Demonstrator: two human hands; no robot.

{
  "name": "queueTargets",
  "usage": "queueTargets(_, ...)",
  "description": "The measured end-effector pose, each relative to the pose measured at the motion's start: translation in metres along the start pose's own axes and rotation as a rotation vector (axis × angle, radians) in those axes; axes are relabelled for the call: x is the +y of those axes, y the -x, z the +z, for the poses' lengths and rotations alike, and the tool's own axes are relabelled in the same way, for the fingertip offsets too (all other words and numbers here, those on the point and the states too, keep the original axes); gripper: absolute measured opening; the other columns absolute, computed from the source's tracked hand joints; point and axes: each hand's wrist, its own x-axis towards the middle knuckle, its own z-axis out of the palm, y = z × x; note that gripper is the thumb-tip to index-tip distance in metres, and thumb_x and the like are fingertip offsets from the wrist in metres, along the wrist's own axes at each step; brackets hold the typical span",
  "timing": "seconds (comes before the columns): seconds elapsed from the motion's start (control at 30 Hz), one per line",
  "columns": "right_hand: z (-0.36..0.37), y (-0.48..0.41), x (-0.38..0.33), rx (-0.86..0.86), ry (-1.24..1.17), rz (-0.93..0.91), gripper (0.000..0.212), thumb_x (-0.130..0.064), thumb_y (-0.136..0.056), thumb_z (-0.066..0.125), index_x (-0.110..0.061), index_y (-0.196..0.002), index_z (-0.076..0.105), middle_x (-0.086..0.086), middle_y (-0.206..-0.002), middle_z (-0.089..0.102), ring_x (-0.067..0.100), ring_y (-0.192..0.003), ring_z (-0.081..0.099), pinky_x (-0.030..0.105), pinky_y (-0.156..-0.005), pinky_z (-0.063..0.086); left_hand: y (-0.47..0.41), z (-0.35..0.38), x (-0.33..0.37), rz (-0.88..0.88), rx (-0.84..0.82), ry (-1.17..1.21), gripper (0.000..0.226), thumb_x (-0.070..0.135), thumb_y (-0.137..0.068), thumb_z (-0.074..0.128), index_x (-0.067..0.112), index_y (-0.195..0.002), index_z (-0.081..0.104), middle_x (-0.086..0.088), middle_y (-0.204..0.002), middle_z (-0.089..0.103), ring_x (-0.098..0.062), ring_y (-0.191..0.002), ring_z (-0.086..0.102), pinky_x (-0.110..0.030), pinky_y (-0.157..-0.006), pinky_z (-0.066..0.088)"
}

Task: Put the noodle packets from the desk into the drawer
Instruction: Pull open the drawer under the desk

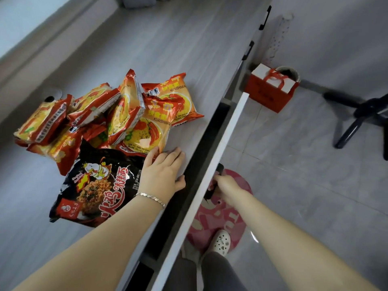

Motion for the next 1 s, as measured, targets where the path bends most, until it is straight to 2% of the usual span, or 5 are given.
queueTargets(0.17, -0.058, 0.018, 0.005, 0.523, 0.101, -0.083, 0.036, -0.012, -0.086, 0.050, 0.003, -0.119, 0.054, 0.024, -0.123, 0.055, 0.036, -0.102, 0.056, 0.041, -0.086, 0.046, 0.000, -0.005, 0.010, -0.065, -0.037, 0.009, 0.051, 0.018, -0.052, 0.078, 0.008, -0.101, 0.071, -0.008, -0.103, 0.074, -0.026, -0.087, 0.070, -0.053, -0.097, 0.043)
queueTargets(0.23, -0.067, 0.041, -0.001, 0.750, 0.347, -0.491, 0.041, -0.004, -0.083, 0.051, -0.002, -0.123, 0.048, 0.021, -0.135, 0.042, 0.036, -0.120, 0.044, 0.035, -0.096, 0.037, 0.000, -0.007, 0.012, -0.071, -0.052, 0.013, 0.051, 0.017, -0.051, 0.077, 0.007, -0.101, 0.070, -0.009, -0.103, 0.074, -0.027, -0.088, 0.070, -0.054, -0.097, 0.042)
queueTargets(0.33, -0.068, 0.061, -0.003, 0.642, 1.030, -0.942, 0.034, -0.008, -0.083, 0.053, -0.007, -0.117, 0.056, 0.014, -0.141, 0.040, 0.031, -0.134, 0.034, 0.036, -0.108, 0.032, 0.000, -0.006, 0.014, -0.074, -0.074, -0.002, 0.051, 0.017, -0.053, 0.077, 0.007, -0.102, 0.070, -0.010, -0.105, 0.073, -0.028, -0.089, 0.070, -0.053, -0.098, 0.041)
queueTargets(0.5, -0.088, 0.061, 0.004, 0.308, 1.823, -0.546, 0.039, -0.021, -0.091, 0.043, -0.007, -0.125, 0.055, 0.014, -0.142, 0.045, 0.026, -0.142, 0.021, 0.031, -0.116, 0.012, 0.000, -0.007, 0.016, -0.081, -0.128, -0.013, 0.051, 0.015, -0.057, 0.077, 0.004, -0.106, 0.067, -0.013, -0.109, 0.071, -0.032, -0.093, 0.068, -0.055, -0.101, 0.038)
queueTargets(1.0, -0.158, 0.079, 0.032, 0.443, 1.915, 0.042, 0.051, -0.028, -0.090, 0.042, -0.016, -0.140, 0.037, 0.002, -0.152, 0.029, 0.025, -0.143, 0.013, 0.037, -0.112, 0.021, -0.004, -0.011, 0.018, -0.063, -0.283, -0.107, 0.056, 0.022, -0.081, 0.058, 0.008, -0.133, 0.044, -0.010, -0.141, 0.047, -0.031, -0.119, 0.052, -0.051, -0.113, 0.015)
